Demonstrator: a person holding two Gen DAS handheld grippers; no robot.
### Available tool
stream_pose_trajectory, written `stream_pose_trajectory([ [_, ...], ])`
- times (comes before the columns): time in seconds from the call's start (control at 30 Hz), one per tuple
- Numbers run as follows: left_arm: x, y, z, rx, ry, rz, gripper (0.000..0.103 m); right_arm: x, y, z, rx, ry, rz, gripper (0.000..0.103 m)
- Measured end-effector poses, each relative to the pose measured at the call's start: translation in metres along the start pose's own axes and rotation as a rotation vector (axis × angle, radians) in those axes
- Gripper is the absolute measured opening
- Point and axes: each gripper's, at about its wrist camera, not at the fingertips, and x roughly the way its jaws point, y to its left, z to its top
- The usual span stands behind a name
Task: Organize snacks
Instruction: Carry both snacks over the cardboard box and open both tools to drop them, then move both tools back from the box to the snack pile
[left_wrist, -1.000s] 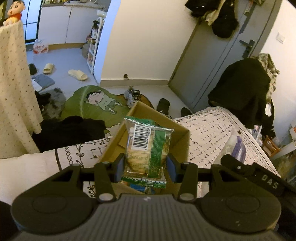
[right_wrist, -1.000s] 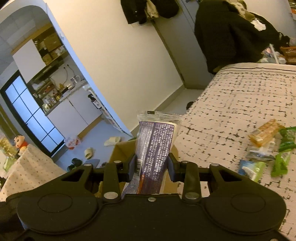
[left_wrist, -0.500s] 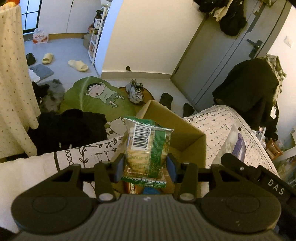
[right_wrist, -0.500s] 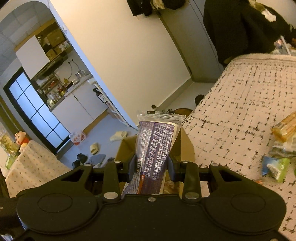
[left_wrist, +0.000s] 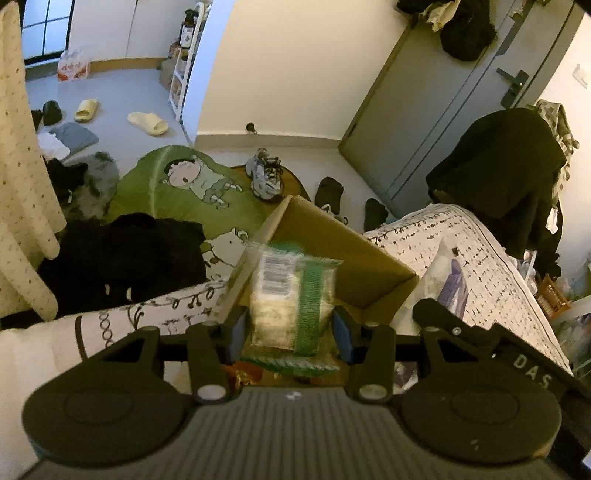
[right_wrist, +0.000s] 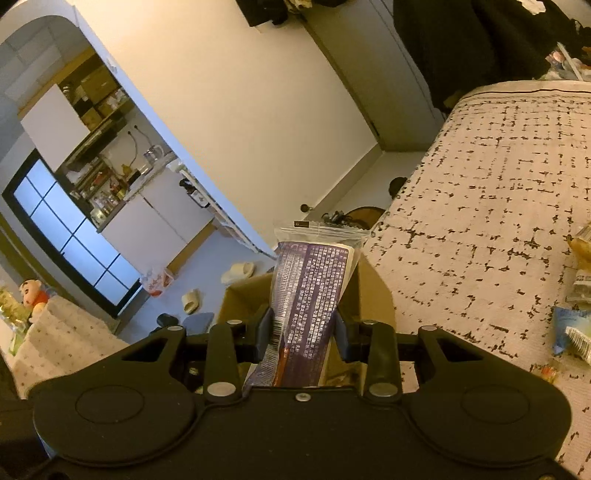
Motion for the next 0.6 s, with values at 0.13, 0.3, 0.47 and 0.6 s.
stream_pose_trajectory([
  [0.13, -0.007, -0.005, 0.002, 0.0, -0.043, -0.051, 0.055, -0.001, 0.001, 0.002, -0.004, 0.005, 0.005, 0.035],
  [0.3, -0.009, -0.009, 0.008, -0.014, -0.041, -0.032, 0.06, -0.004, 0.004, 0.003, 0.0, 0.014, 0.0, 0.054],
  [0.47, -0.019, -0.008, 0.007, -0.019, -0.045, -0.004, 0.076, -0.027, 0.009, 0.007, -0.038, -0.02, -0.043, 0.065],
  [0.6, -0.03, -0.002, 0.005, -0.037, -0.065, 0.007, 0.083, -0.046, 0.008, 0.009, -0.041, -0.035, -0.062, 0.076],
])
